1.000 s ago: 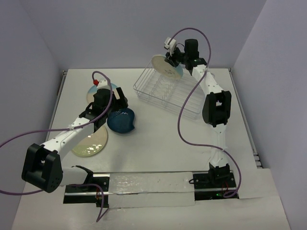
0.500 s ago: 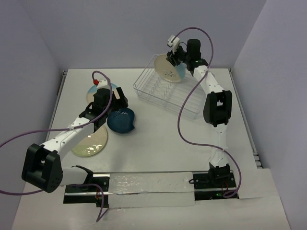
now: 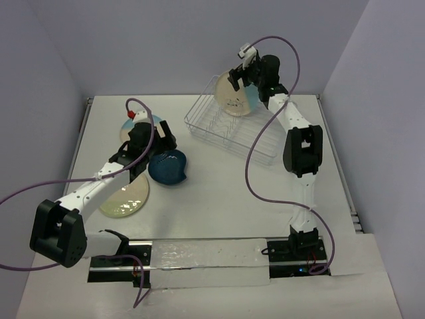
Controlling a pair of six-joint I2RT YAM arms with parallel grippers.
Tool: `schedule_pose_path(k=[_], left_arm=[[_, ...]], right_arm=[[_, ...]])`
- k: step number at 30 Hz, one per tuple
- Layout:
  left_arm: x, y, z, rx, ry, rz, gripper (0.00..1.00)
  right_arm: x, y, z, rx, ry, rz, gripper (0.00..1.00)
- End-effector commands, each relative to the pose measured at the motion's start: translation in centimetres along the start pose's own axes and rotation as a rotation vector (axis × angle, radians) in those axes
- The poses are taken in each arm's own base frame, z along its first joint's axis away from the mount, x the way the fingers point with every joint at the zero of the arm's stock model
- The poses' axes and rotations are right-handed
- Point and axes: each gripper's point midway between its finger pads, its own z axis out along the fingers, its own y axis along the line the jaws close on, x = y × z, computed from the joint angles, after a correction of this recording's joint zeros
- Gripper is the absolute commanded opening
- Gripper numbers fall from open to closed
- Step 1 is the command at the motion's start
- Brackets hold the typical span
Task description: Load the plates into the dish rack
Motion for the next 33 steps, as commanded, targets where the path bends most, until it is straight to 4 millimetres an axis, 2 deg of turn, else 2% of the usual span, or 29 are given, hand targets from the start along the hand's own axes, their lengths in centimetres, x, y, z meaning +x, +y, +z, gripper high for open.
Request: schedule_pose_path(k=[1,6,8,11,17,18,19,20,21,25,27,29,31,33], left_arm=[[-3.0,-0.3,-1.5,-0.004,-0.078,-0.073,0.99],[-3.0,1.8,-2.5,-0.095,-0.084,-0.135,0.99],[-2.8,3.1,-3.0,-0.142,-0.076,-0.18,0.99],[-2.3,5.7,-3.4,-0.223,-0.064,-0.268,0.99],[0.2,10.6,-4.7,-0.343,-0.012,-0.452,0.99],[1.0,11.9,-5.2,-0.381,-0.001,-0.486,0.99],[1.2,12.7,-5.4,-0.4,0.002,-0.508,0.99],[1.7,13.2,-5.7,-0.417,0.009,-0.519,0.99],[2.4,14.0,-6.2,-0.446,0.015,-0.538,0.99],[4.6,16.0,-8.0,-0.511,0.025,-0.586,0.99],[5.3,16.3,-8.5,-0.495,0.029,-0.593,0.99],[5.8,16.4,-9.0,-0.483,0.024,-0.596,0.99],[5.8,16.4,-9.1,-0.472,0.009,-0.604,0.99],[5.7,15.9,-9.0,-0.43,-0.007,-0.606,0.99]], right_arm=[[-12.3,-1.8,-3.7,0.056,-0.252,-0.041,1.0],[-15.9,-4.1,-5.8,0.219,-0.312,0.021,1.0],[-17.1,-3.6,-6.8,0.212,-0.34,0.074,1.0],[-18.5,-1.6,-8.4,0.163,-0.358,0.171,1.0],[-19.9,5.5,-11.2,0.068,-0.334,0.287,1.0],[-19.8,7.2,-11.6,0.074,-0.299,0.297,1.0],[-19.5,8.0,-11.6,0.08,-0.278,0.307,1.0],[-19.1,8.0,-11.8,0.122,-0.256,0.324,1.0],[-18.8,9.8,-12.0,0.099,-0.23,0.345,1.0],[-17.0,13.7,-13.0,0.055,-0.149,0.438,1.0],[-16.3,15.6,-13.5,0.012,-0.125,0.471,1.0],[-14.3,18.3,-14.7,-0.017,-0.068,0.508,1.0],[-13.1,21.3,-15.4,-0.036,-0.029,0.501,1.0],[-11.2,22.9,-16.1,-0.027,0.016,0.512,1.0]])
